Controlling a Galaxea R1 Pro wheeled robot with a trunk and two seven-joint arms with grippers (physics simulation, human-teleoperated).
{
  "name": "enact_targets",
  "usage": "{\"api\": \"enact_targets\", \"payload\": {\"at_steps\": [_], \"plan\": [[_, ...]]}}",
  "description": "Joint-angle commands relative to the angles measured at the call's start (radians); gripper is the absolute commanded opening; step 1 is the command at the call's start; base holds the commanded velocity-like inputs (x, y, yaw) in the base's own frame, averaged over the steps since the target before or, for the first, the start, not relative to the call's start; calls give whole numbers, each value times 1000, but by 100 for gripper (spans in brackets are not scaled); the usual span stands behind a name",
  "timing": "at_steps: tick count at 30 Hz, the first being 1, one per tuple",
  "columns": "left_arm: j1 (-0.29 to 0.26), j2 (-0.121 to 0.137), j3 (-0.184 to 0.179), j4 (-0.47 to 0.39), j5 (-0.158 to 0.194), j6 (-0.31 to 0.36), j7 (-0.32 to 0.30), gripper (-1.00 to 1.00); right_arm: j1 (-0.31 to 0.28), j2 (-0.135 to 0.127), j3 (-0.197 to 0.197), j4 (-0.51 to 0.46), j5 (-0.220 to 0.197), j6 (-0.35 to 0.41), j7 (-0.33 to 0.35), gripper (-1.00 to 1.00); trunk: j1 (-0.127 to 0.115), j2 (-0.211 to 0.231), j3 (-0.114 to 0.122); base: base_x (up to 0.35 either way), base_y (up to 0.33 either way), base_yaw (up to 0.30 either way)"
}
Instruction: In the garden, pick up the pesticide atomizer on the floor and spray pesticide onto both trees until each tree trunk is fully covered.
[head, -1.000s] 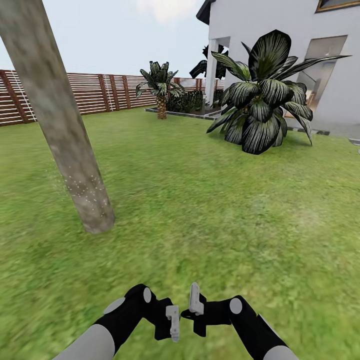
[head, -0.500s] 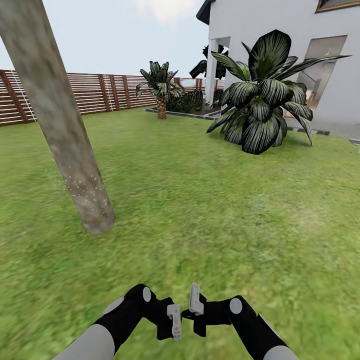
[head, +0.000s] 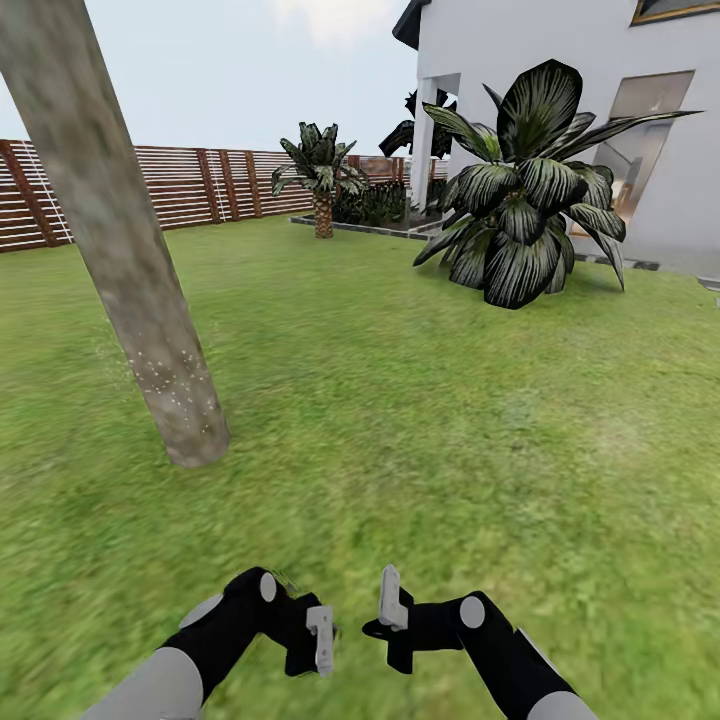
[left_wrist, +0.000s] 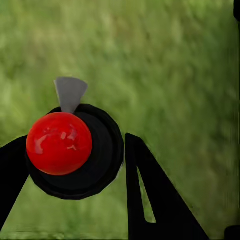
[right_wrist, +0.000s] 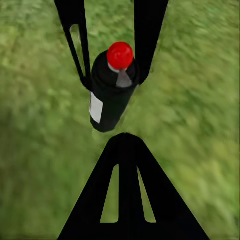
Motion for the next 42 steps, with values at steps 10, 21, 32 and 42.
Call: {"api": "enact_targets", "payload": {"at_steps": [10,21,32,42], "plan": [[2,138,3,12,9,-36,-1,-100,0,-3,-1,1,0,0,0,-100,0,0,0,0,0,0],[2,212,265,102,5,-37,110,-100,0,-58,-9,186,-5,-3,-374,100,0,0,0,0,0,0],[49,207,663,415,295,-249,611,-100,4,-76,-45,478,-345,-6,-1044,100,0,0,0,0,0,0],[165,196,684,429,607,-361,886,-100,25,-183,-46,541,-512,-191,-1120,100,0,0,0,0,0,0]]}}
